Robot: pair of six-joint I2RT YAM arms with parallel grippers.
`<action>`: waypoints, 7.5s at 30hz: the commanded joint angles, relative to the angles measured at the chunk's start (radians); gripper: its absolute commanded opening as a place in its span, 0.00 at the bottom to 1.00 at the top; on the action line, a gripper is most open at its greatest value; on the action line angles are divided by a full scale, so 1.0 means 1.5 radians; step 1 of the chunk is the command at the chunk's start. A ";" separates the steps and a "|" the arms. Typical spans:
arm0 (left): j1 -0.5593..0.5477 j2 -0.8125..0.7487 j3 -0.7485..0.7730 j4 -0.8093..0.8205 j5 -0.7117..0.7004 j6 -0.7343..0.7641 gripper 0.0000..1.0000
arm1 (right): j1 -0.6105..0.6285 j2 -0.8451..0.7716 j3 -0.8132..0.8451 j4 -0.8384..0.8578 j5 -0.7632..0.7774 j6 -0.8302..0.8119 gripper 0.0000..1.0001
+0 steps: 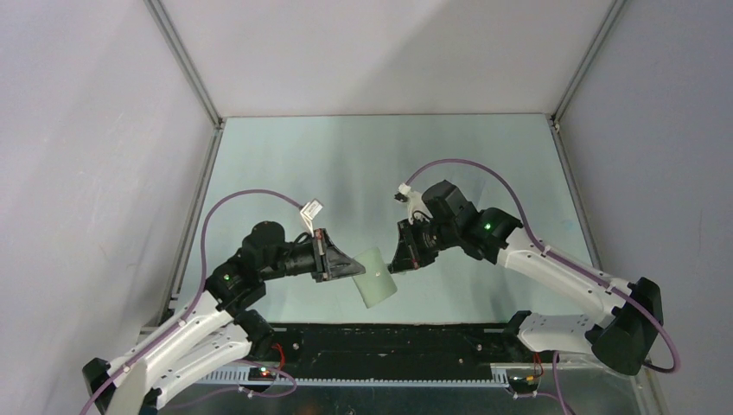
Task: Put the credit cards into the card holder
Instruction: Open the card holder.
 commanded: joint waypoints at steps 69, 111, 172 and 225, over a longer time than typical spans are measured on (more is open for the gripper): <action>-0.229 0.157 0.044 0.353 0.185 0.791 0.11 | -0.109 -0.056 0.071 0.060 -0.583 -0.062 0.03; -0.116 0.102 0.158 0.210 -0.048 0.305 0.00 | -0.192 -0.018 0.084 0.123 -0.395 -0.021 0.62; 0.095 0.101 0.013 0.155 -0.013 0.177 0.93 | -0.323 0.040 0.084 0.235 -0.449 0.261 0.00; 0.031 0.138 0.085 0.146 -0.052 0.195 0.90 | -0.322 0.036 0.084 0.163 -0.450 0.208 0.00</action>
